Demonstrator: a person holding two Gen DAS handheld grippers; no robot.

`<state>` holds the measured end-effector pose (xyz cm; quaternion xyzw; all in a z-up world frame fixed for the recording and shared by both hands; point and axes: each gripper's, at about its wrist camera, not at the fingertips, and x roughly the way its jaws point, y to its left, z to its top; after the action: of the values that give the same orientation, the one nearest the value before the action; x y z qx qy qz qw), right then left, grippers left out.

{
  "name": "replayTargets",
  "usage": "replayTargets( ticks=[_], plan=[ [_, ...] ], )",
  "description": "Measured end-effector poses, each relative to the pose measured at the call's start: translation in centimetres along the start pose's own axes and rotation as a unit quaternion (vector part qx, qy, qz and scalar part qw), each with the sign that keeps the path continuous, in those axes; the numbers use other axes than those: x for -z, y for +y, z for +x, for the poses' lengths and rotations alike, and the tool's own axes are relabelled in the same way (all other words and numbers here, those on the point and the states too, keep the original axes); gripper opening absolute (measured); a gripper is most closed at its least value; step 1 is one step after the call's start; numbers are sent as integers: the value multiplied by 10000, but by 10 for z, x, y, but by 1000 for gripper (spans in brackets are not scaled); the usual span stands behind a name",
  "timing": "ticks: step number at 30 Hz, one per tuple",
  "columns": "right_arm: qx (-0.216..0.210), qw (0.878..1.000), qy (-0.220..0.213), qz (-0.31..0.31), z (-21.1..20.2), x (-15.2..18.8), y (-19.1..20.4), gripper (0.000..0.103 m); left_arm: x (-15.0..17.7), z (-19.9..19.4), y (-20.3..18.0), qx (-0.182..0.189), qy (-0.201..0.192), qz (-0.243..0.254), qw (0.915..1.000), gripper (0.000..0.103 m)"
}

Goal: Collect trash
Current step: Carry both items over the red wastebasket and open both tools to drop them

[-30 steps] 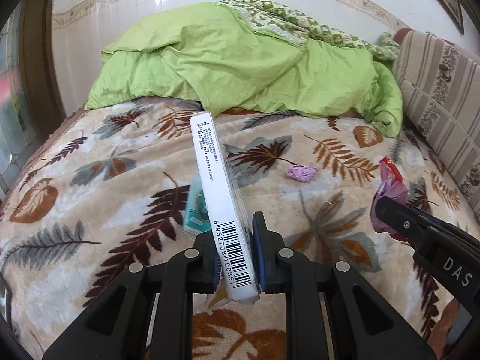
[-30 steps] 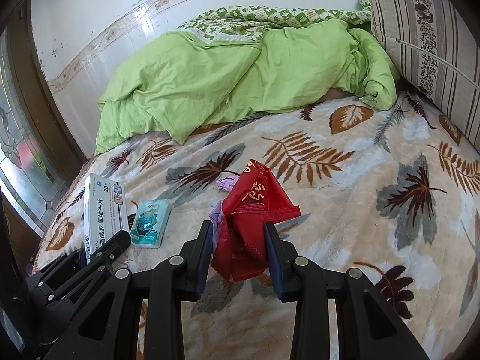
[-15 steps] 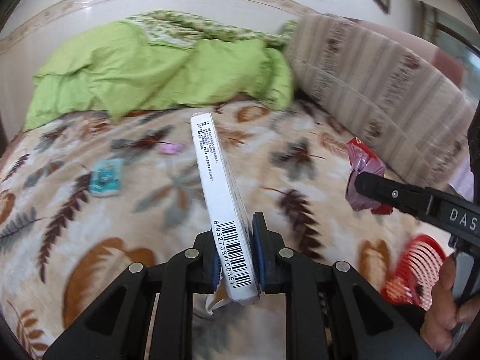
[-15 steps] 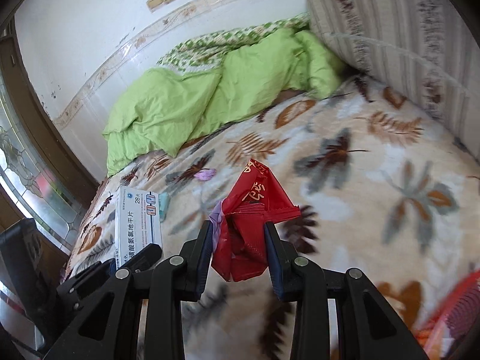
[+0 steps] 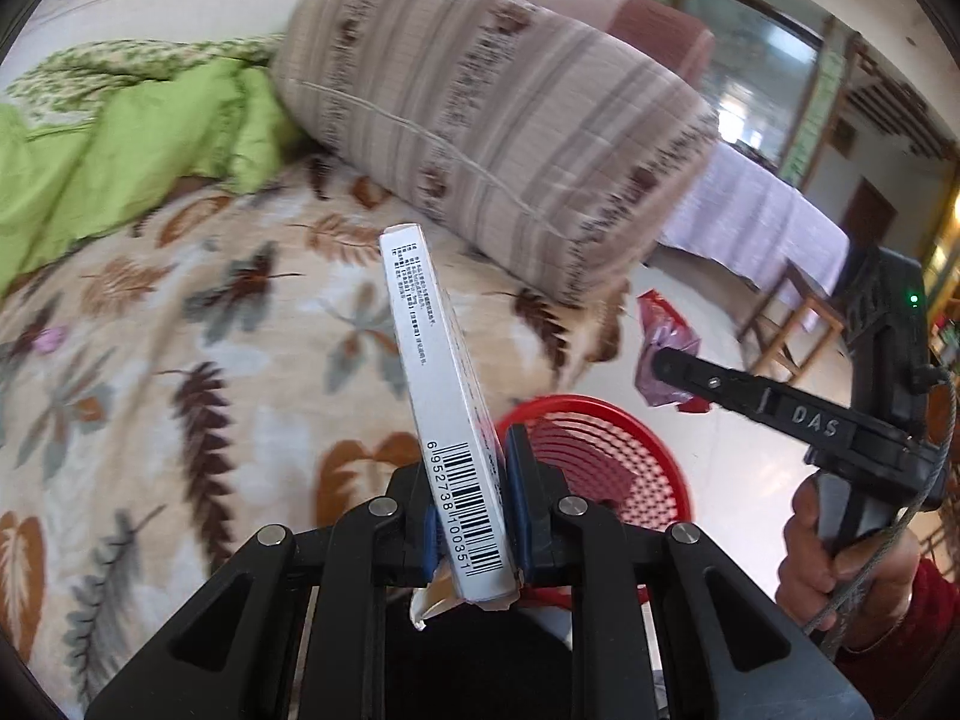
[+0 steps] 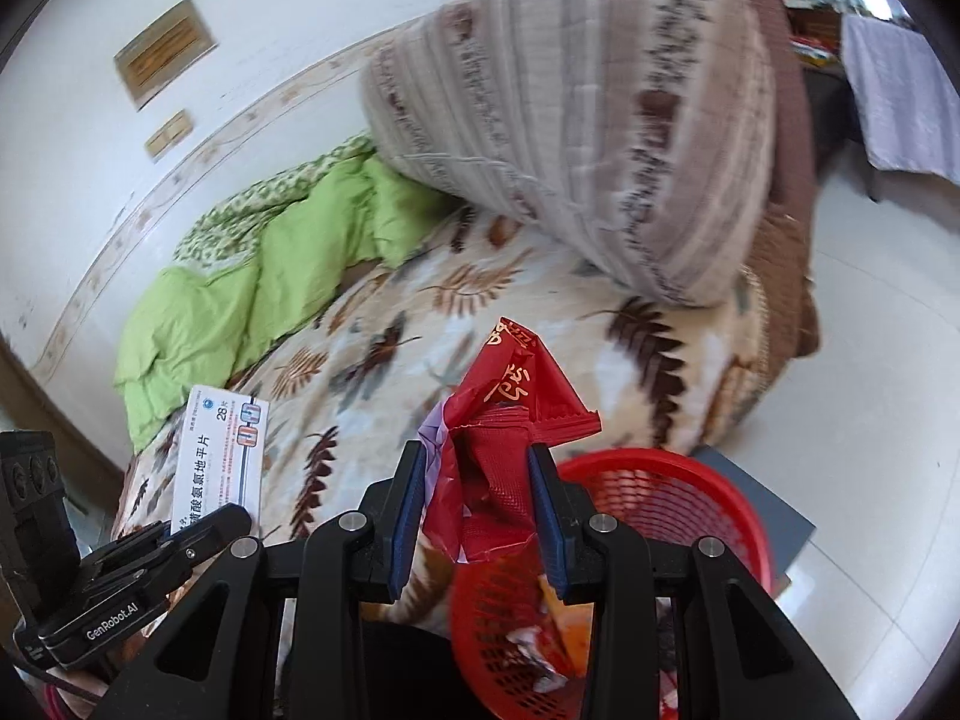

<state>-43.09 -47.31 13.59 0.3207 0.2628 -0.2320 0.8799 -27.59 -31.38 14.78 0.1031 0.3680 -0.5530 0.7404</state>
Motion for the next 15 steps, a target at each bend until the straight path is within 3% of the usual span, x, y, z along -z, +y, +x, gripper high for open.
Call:
replayTargets(
  ticks=[3, 5, 7, 11, 15],
  plan=[
    [93, 9997, 63, 194, -4, 6, -19, 40, 0, 18, -24, 257, 197, 150, 9994, 18],
    [118, 9990, 100, 424, -6, 9, -35, 50, 2, 30, -35, 437, 348, 229, 9982, 25],
    [109, 9979, 172, 612, -6, 9, -48, 53, 5, 36, -44, 454, 454, 325, 9974, 48],
    [146, 9978, 138, 630, -6, 9, -51, 53, 5, 31, -39, 320, 387, 340, 9982, 49],
    [-21, 9984, 184, 537, 3, 6, -39, 53, 3, 16, -6, 30, 215, 62, 9997, 49]
  ],
)
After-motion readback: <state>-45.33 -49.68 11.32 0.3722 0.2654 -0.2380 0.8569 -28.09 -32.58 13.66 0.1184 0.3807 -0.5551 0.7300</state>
